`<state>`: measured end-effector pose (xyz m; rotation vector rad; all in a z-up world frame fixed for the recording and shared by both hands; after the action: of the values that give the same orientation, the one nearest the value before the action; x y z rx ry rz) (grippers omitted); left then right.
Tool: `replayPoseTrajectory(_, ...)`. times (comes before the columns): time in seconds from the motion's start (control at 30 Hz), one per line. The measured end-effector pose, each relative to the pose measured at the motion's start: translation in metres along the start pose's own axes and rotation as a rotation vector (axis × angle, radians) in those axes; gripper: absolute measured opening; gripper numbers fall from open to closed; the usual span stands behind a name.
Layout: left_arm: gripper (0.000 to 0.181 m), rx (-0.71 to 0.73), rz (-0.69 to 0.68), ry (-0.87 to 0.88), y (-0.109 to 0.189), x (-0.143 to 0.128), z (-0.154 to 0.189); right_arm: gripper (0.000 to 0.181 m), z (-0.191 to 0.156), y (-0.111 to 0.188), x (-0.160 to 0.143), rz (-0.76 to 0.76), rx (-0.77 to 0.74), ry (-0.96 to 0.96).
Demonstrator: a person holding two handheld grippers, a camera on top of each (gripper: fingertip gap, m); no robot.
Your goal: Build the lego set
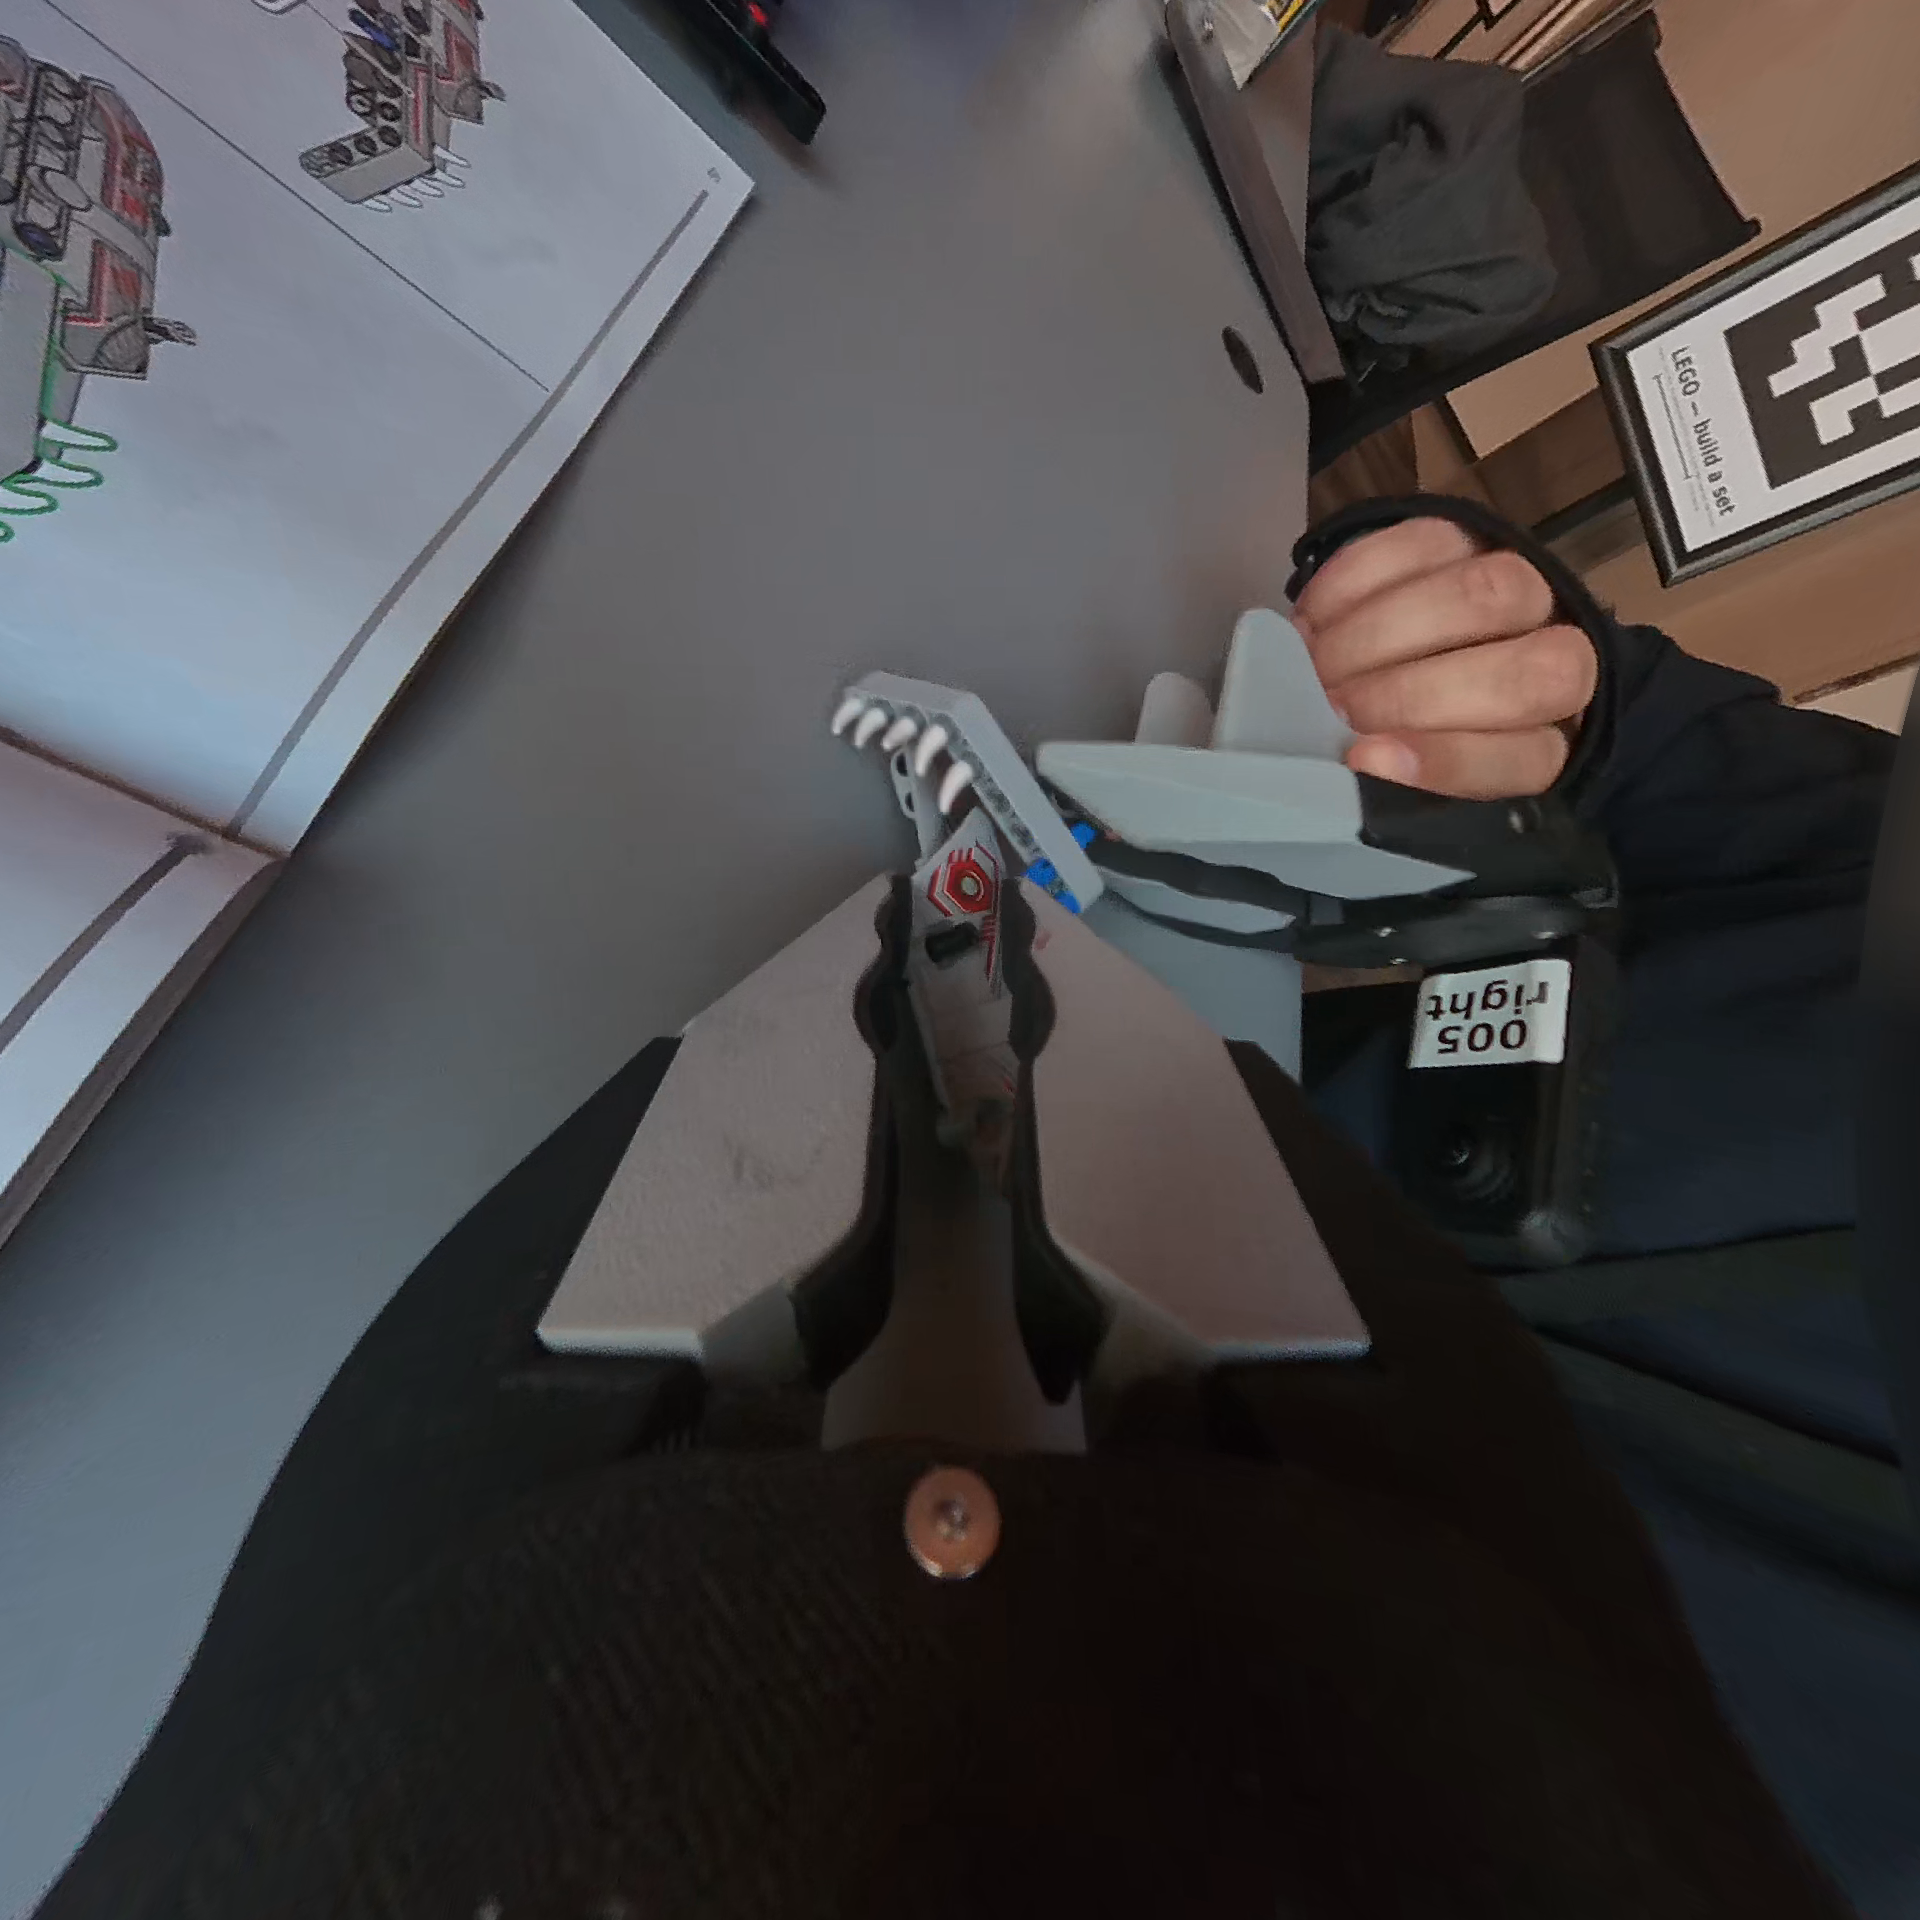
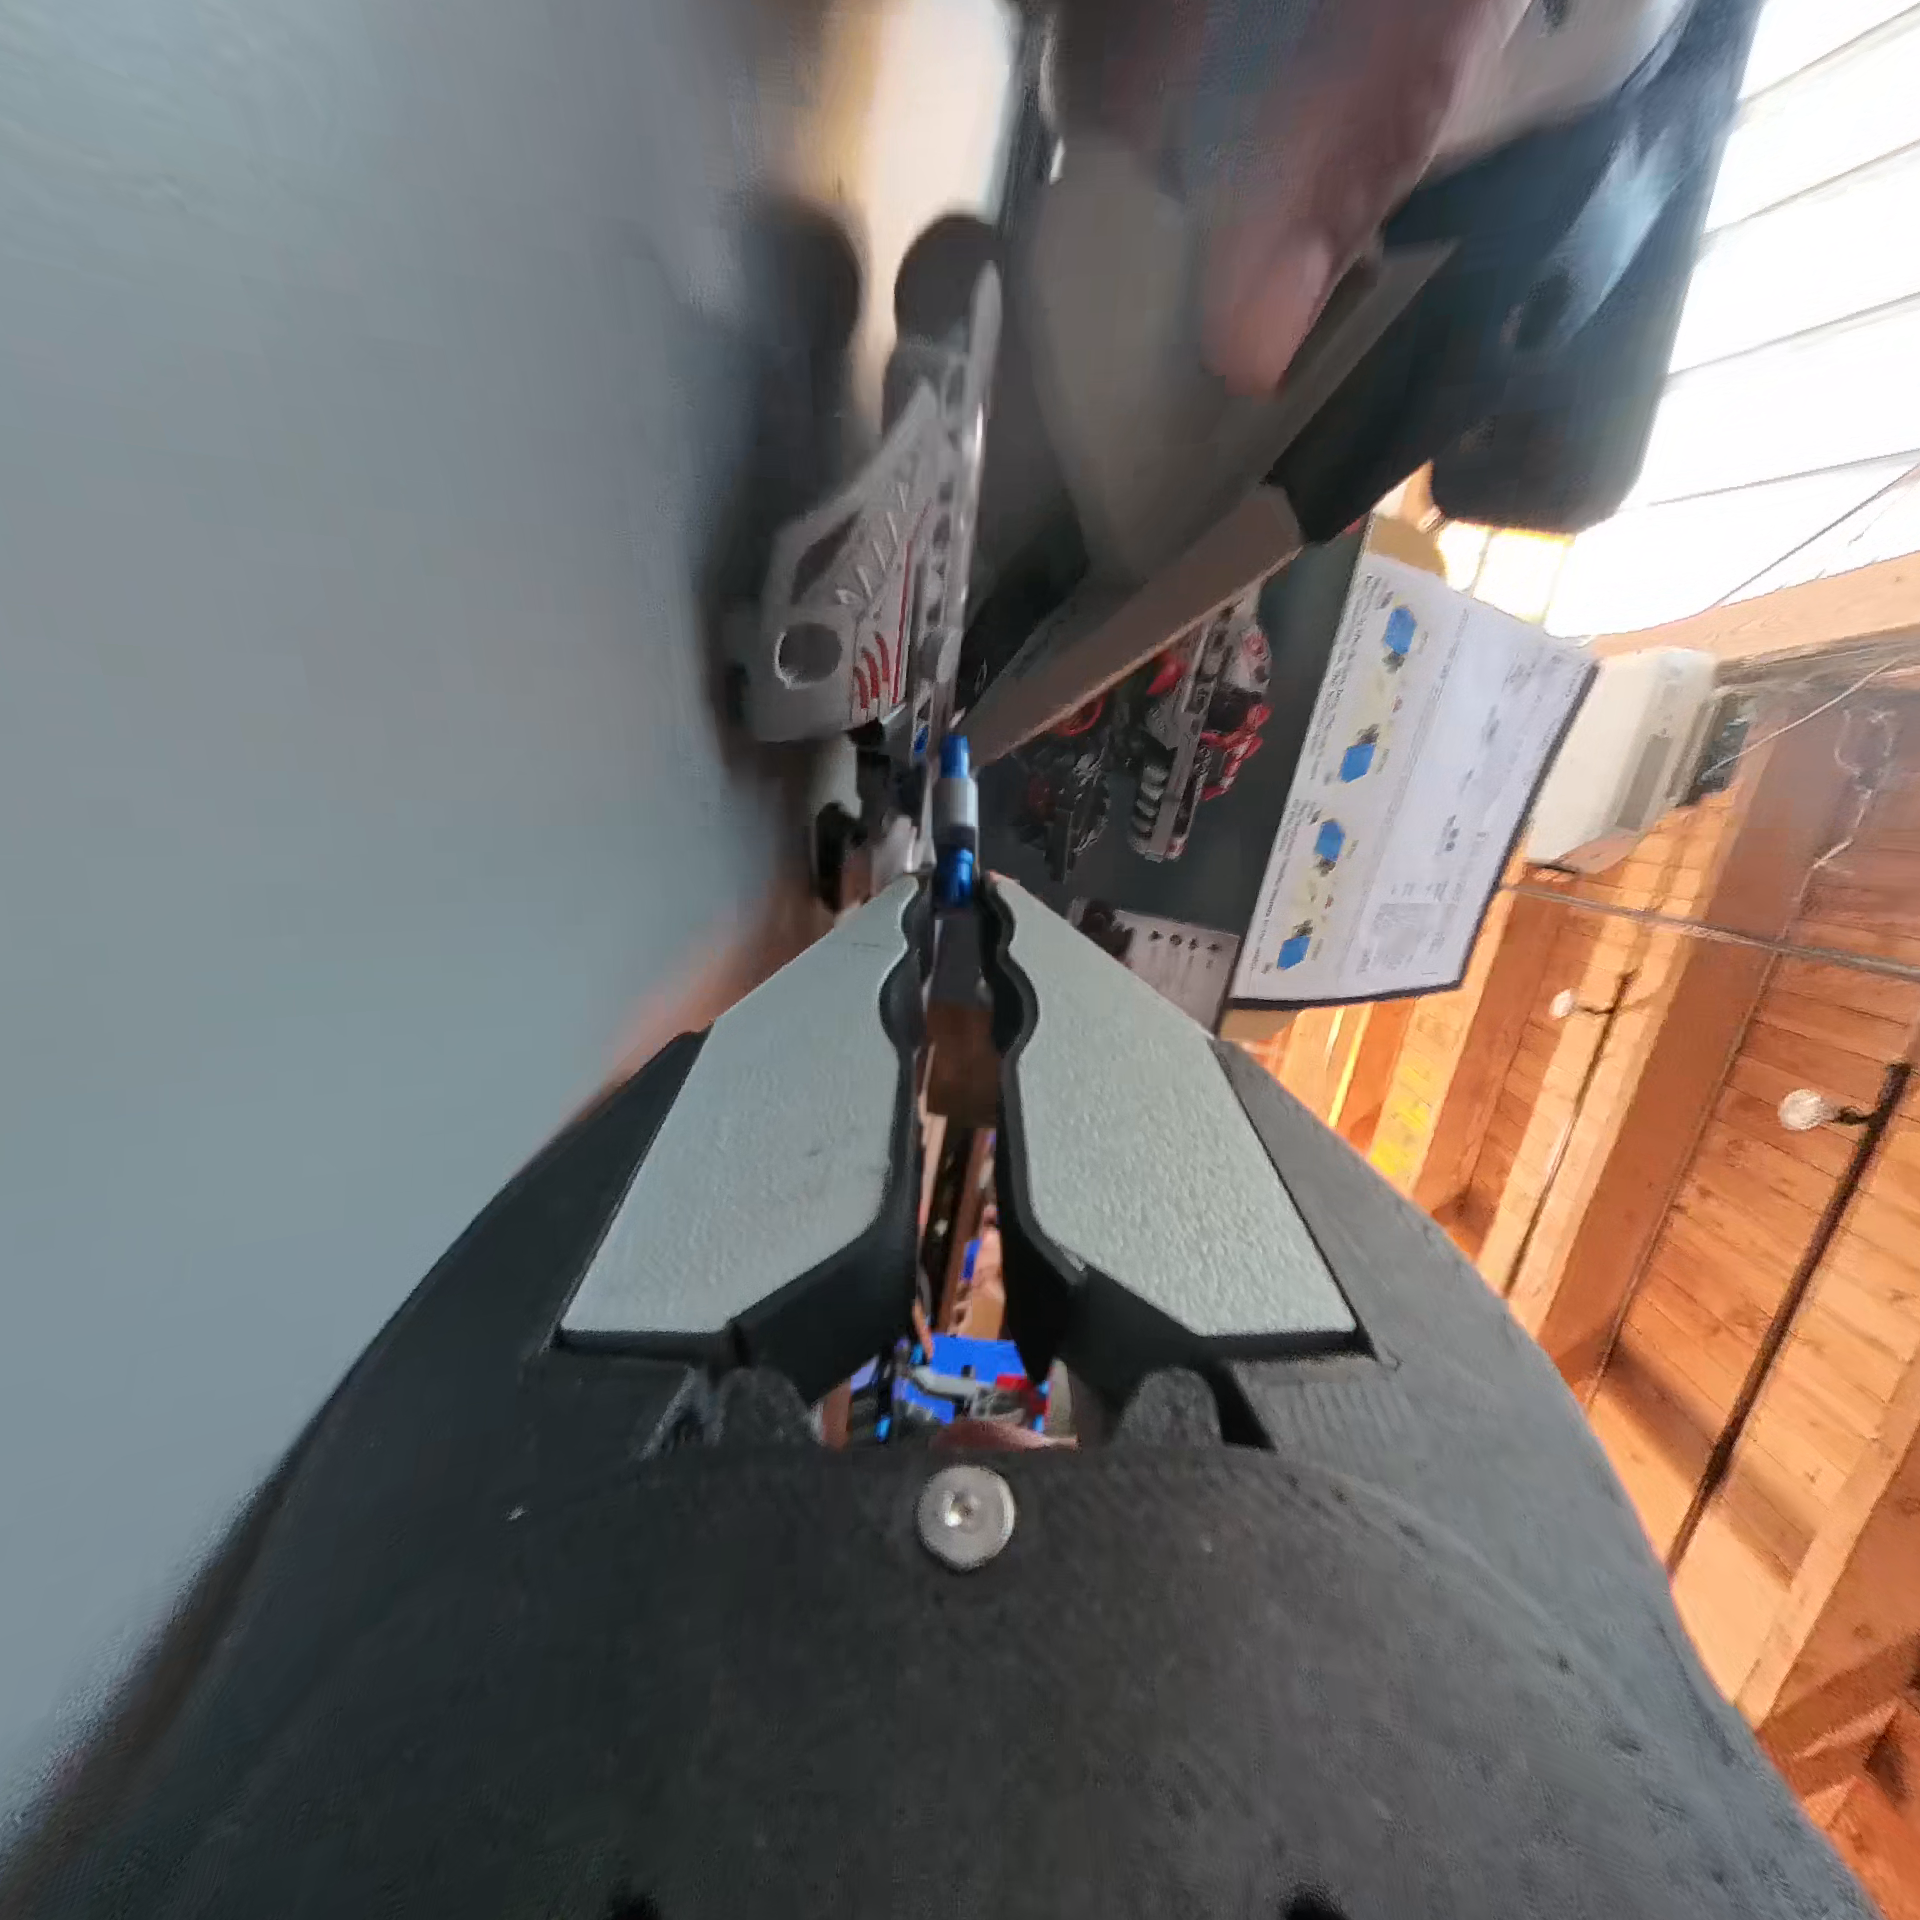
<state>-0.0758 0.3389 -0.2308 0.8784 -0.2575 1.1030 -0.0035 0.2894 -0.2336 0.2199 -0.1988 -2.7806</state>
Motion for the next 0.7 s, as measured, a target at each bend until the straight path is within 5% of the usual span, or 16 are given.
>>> replayPoseTrajectory(0.03,0.014,-0.009,0.0,0.001,0.0,0.0,0.0,0.005,0.0,0.002,0.002,0.006,-0.011,0.004)
replayPoseTrajectory(0.7,0.015,0.003,-0.016,-0.064,-0.001,-0.002,0.005,0.005,-0.003,0.004,-0.02,-0.062,0.003,0.0)
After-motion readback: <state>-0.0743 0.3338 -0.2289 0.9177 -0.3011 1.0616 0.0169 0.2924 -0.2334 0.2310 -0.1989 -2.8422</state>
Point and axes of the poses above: each gripper's, where its closed fingertips meet, y back along the fingers, x out of its top, z = x × y across the jaws, the point moved 5 cm from there along y, back along the fingers, and after that the axes turned 2 degrees about -z, right-handed, at the moved point
